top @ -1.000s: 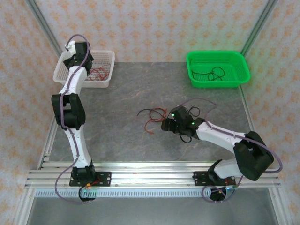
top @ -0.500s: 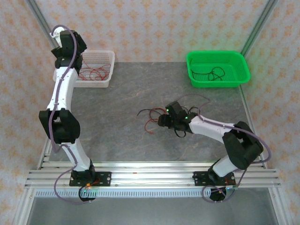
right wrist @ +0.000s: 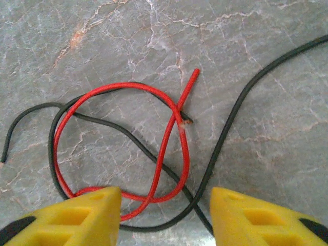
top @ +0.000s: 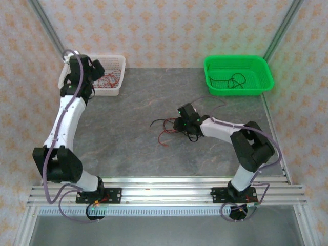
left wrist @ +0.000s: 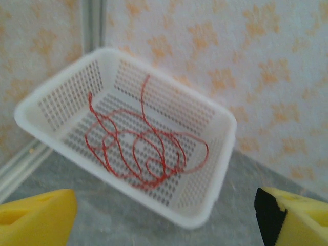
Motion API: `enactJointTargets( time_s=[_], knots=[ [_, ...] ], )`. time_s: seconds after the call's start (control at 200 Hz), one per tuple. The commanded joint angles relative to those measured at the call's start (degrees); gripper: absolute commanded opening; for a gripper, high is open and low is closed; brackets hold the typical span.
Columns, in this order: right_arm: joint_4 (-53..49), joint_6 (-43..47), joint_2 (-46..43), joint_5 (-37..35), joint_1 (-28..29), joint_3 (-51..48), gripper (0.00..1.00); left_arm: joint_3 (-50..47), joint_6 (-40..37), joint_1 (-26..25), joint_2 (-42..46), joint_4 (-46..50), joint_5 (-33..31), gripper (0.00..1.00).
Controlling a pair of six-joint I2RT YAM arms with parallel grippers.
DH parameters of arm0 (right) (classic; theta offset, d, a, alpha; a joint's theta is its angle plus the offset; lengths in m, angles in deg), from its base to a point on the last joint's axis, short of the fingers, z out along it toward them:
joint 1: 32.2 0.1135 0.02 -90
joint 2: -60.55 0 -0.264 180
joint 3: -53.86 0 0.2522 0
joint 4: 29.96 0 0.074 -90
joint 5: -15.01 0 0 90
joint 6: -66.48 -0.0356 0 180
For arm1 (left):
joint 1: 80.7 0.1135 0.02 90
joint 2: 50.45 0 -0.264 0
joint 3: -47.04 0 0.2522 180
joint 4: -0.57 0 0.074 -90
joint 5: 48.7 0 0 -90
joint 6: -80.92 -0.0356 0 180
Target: Untangle the cables
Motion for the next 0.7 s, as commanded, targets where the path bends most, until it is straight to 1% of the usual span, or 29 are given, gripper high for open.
enactJointTargets(
  time_s=[0.0,0.07,0.195,0.425,0.691],
  knots=[
    [0.55,0.63,1.51,-2.50,-0.24,2.08,0.43,-5.39,2.56,-2.47,3.36,-2.41,2.44,0.90],
    [0.60,0.91,2.19,-2.97,-0.49,2.52,0.39,-7.65,2.68,-3.90,4.44,-2.78,2.53,0.89],
    [0.62,0.99,2.85,-3.67,-0.86,2.83,0.35,-9.84,2.55,-5.53,5.18,-2.30,1.70,0.89],
    [1.47,1.52,4.37,-3.51,-1.38,3.40,0.29,-12.51,2.86,-6.24,6.89,-2.68,1.78,0.88],
    [1.91,2.18,6.82,-2.99,-1.96,5.22,0.23,-13.00,2.85,-6.37,7.77,-2.14,1.08,0.88]
  ],
)
